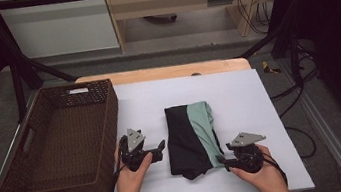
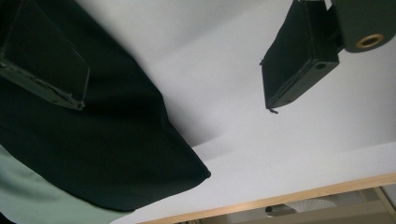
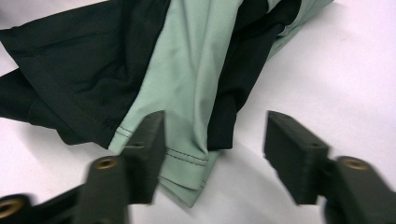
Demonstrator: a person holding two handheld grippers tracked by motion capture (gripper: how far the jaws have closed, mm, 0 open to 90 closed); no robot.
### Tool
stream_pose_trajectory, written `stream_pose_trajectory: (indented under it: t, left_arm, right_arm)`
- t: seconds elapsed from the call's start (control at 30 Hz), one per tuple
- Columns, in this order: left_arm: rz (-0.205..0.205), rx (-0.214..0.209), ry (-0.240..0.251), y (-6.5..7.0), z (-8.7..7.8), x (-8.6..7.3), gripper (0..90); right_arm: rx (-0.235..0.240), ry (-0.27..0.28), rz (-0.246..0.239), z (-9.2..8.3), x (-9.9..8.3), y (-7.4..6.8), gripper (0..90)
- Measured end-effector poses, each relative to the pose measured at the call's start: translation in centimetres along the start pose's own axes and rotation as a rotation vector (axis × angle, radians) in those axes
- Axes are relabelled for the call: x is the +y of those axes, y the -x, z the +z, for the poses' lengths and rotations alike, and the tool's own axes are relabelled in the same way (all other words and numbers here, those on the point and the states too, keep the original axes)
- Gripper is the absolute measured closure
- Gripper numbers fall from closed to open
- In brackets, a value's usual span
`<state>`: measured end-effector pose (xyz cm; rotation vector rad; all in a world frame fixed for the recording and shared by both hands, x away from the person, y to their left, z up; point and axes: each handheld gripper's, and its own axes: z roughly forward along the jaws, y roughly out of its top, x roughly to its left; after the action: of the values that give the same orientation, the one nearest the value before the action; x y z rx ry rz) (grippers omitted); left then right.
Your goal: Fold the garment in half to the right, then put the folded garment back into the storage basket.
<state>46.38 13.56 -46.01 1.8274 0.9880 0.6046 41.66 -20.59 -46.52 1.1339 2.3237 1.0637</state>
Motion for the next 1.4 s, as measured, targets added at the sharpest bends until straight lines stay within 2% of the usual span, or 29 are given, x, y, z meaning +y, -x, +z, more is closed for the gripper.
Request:
stream_pose_trajectory:
  t: [0.13, 0.33, 0.43, 0.6, 0.77, 1.17, 1.4]
  left_arm:
    - [-0.009, 0.003, 0.005, -0.3, -0.2, 0.1, 7.3]
    - [-0.010, 0.007, 0.003, -0.3, -0.1, 0.1, 7.3]
    - [-0.009, 0.005, 0.005, -0.2, -0.2, 0.1, 7.3]
    - [-0.009, 0.005, 0.004, -0.3, -0.1, 0.1, 7.4]
    - [-0.004, 0.003, 0.007, -0.2, -0.1, 0.2, 7.5]
    - [-0.002, 0.001, 0.008, -0.1, -0.1, 0.2, 7.6]
    - [0.001, 0.001, 0.005, 0.0, 0.0, 0.3, 7.6]
  right_arm:
    - [0.005, 0.014, 0.007, -0.2, -0.1, 0.2, 17.0]
    - [0.034, -0.005, -0.007, -0.4, -0.8, -0.2, 9.1]
    - [0.047, -0.011, -0.007, -0.3, -0.9, -0.2, 8.9]
    - [0.062, -0.051, -0.016, 0.2, -1.2, -0.3, 9.2]
    - [0.067, -0.050, -0.028, 0.4, -1.2, -0.6, 9.7]
    - [0.091, -0.086, -0.051, 1.1, -1.4, -1.0, 9.9]
    - [0.068, -0.085, -0.083, 1.6, -1.4, -1.5, 11.2]
